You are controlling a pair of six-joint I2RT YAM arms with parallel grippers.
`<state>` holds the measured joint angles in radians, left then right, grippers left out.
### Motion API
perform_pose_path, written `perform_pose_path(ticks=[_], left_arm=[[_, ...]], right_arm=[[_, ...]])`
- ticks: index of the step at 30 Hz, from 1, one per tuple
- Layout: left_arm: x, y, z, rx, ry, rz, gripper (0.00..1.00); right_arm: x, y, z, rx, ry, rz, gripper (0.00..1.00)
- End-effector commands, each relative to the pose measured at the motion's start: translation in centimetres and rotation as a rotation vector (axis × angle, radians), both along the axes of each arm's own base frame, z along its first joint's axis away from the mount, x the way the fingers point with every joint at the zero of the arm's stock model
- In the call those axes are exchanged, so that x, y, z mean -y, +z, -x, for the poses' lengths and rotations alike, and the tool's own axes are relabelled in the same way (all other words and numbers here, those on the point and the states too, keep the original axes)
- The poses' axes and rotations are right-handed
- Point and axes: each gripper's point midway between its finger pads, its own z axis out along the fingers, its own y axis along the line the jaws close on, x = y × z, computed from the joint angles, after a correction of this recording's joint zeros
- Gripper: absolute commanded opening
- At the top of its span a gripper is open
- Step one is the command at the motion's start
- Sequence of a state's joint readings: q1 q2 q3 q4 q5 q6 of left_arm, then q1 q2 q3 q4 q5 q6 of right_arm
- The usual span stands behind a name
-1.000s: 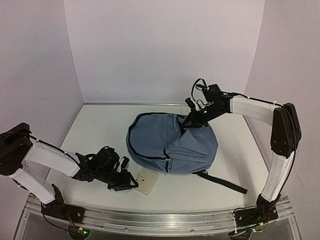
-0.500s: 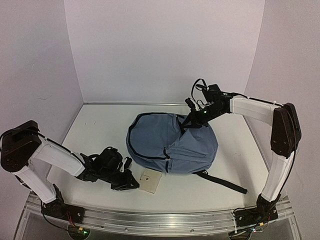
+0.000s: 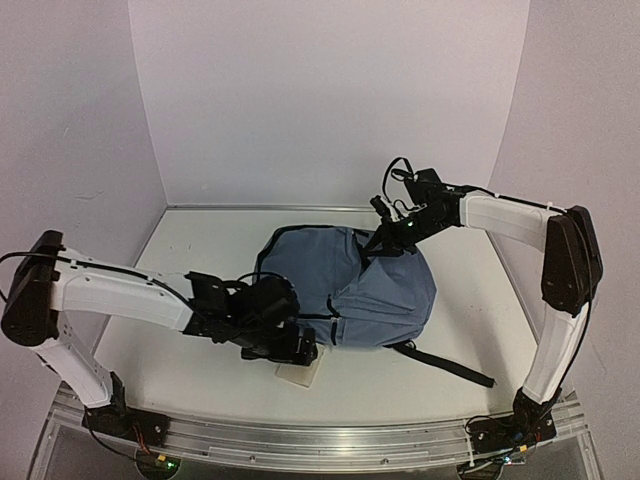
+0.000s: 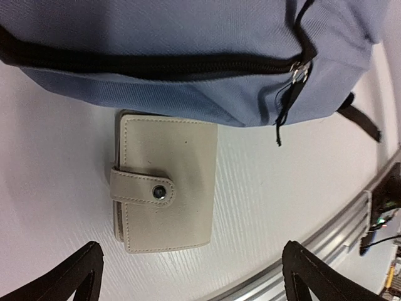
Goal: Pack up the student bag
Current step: Pick up the personal item from the center of the board.
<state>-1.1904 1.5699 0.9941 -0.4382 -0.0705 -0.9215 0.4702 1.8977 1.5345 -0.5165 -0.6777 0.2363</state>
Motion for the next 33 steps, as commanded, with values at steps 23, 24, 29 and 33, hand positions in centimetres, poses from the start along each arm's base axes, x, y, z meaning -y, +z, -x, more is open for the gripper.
perform_pose_path(ticks=[23,24,29,33], left_arm=[[1.5,-7.3,0.0,-0.039,-0.042,-0.322,1.0],[1.7,-7.7,0.1,-0.043,-0.054,-0.326,1.0],[1.9,-9.7,0.7,-0.085,-0.084,-0.355,0.97],[1.5,-10.6,1.3,-0.131,-0.08,-0.369,0.89]], right_arm=[[0.4,2.0,0.9,0.039,0.006,-0.008,0.0],[0.4,2.0,0.9,0.041,0.006,-0.007,0.0],[0.5,2.1,0.9,0.046,0.005,-0.006,0.0],[0.5,2.2,0.9,0.048,0.004,-0.005,0.0]])
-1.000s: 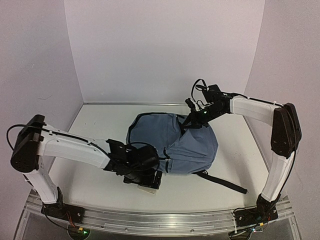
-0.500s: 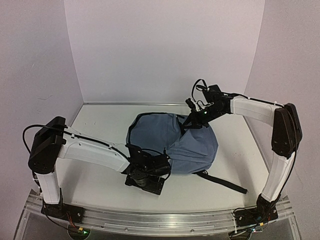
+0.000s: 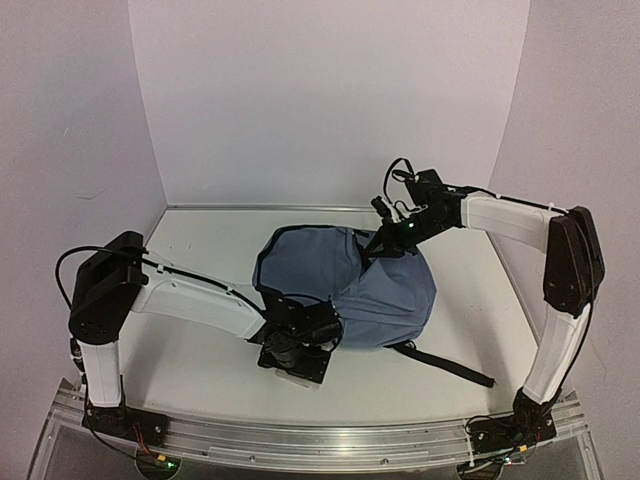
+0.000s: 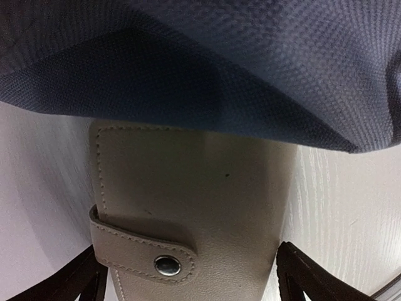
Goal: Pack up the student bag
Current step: Pick up the personal item from the center of the board.
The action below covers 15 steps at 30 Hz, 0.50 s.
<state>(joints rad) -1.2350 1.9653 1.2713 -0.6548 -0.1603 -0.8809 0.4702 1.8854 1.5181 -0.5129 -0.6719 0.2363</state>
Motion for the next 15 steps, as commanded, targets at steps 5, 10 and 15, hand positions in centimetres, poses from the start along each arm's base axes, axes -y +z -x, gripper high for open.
perform_pose_path(ticks=[5,10,15], left_arm=[[-0.3,-2.3,2.4,-0.129,-0.014,-0.005,0.66],[0.7,1.2,2.8,-0.065,-0.084,0.04,0.5],[1.8,4.7,3.7,0.015,-0.155,0.067,0.46]], right_arm=[[0.2,2.2,0.6,0.046,0.009,-0.01,0.0],[0.2,2.0,0.7,0.039,0.012,-0.011,0.0],[0.1,2.1,0.6,0.039,0.014,-0.014,0.0]])
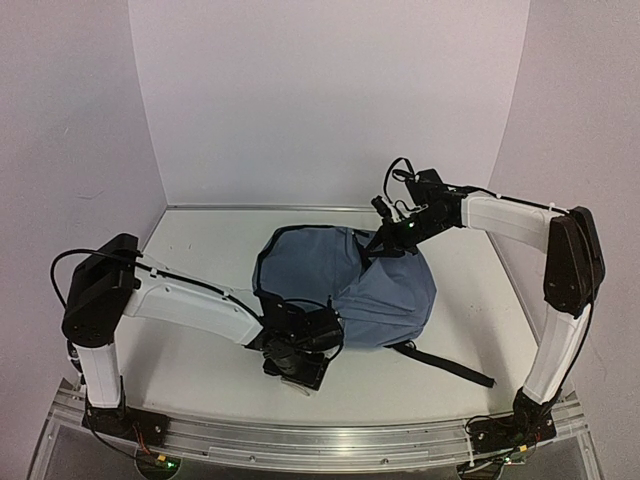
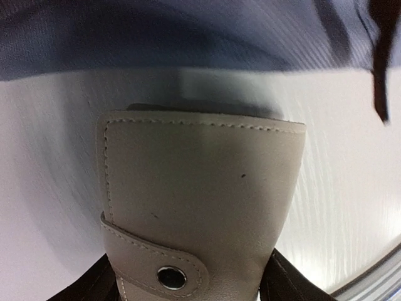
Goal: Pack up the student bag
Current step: Pick up the personal item from the center of the board, then place the personal item in the student bag.
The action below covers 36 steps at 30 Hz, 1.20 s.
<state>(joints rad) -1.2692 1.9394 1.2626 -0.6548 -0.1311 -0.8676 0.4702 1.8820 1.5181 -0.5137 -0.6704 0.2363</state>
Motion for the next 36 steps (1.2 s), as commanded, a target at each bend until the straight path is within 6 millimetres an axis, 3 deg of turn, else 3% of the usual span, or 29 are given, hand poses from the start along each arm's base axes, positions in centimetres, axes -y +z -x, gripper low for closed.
perform_pose_path(ticks=[1,8,11,14,20,23,28,36], left_arm=[[1.3,4.9,2.2,0.048,-0.113,0.062,0.46],[1.8,12.4,3.1,0.121,-0.181,0.279,0.43],[1.4,16.5,2.2,0.206,-0.195,0.337,0.44],[0.5,19.6,-1.3,0.274,-0.15,0.361,0.45],[-1.1,22.9,-9.9,0.372,-0.057,0.468,0.45],[-0.8,22.7,-13.1,0.408,-0.068,0.427,0.45],[1.6,21.9,-16.8,0.394,-0.131,0.474,0.45],[6.5,19.0,-17.8,0.323,-0.394,0.489,0.46]], right_arm=[[0.1,1.9,0.7,0.035,0.015,-0.013,0.0],[0.1,1.5,0.6,0.027,0.015,-0.01,0.0],[0.0,1.5,0.5,0.027,0.015,-0.011,0.0],[0.0,1.3,0.6,0.023,0.018,-0.009,0.0],[0.0,2.0,0.5,0.04,0.017,-0.015,0.0],[0.0,2.5,0.4,0.048,0.016,-0.02,0.0],[0.4,2.8,-0.2,0.083,-0.009,0.006,0.0],[1.0,4.7,-1.7,0.159,-0.058,0.03,0.0]])
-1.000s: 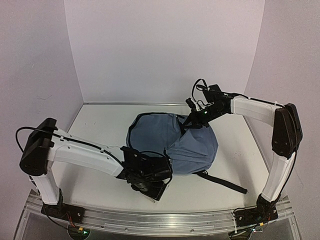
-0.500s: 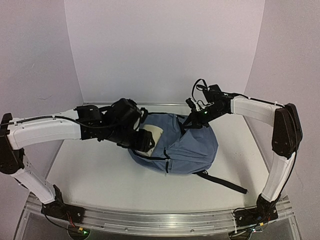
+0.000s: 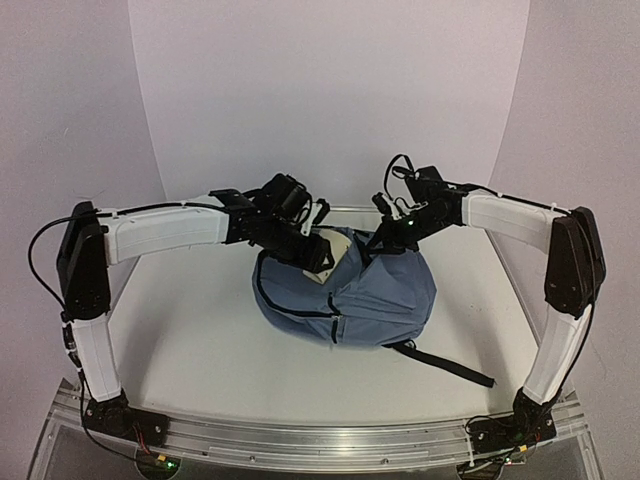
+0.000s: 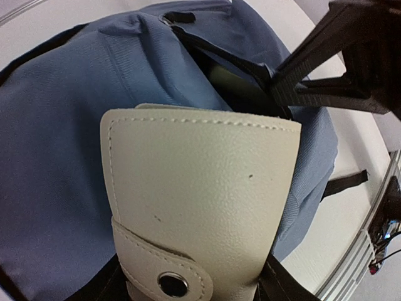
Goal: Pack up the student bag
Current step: Place the personal item in the student bag.
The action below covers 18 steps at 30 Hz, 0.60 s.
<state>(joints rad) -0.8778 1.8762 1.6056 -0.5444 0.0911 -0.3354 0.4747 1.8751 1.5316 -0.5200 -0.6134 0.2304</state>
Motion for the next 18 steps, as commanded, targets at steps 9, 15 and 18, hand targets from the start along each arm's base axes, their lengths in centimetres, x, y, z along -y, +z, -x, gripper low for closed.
perform_pose_path(ticks=[9,15,18], left_arm=[[5.2,-0.7,-0.9,0.039,-0.337,-0.013,0.48],[5.1,-2.2,-2.5,-0.02,-0.32,-0.014,0.51],[5.2,-2.2,-3.0,-0.027,-0.321,-0.013,0.59]], right_arm=[[1.0,5.9,-0.7,0.156,-0.037,-0.04,0.0],[1.2,6.0,-0.3,0.164,-0.033,-0.041,0.0],[1.1,5.6,-0.1,0.155,-0.027,-0.042,0.0]])
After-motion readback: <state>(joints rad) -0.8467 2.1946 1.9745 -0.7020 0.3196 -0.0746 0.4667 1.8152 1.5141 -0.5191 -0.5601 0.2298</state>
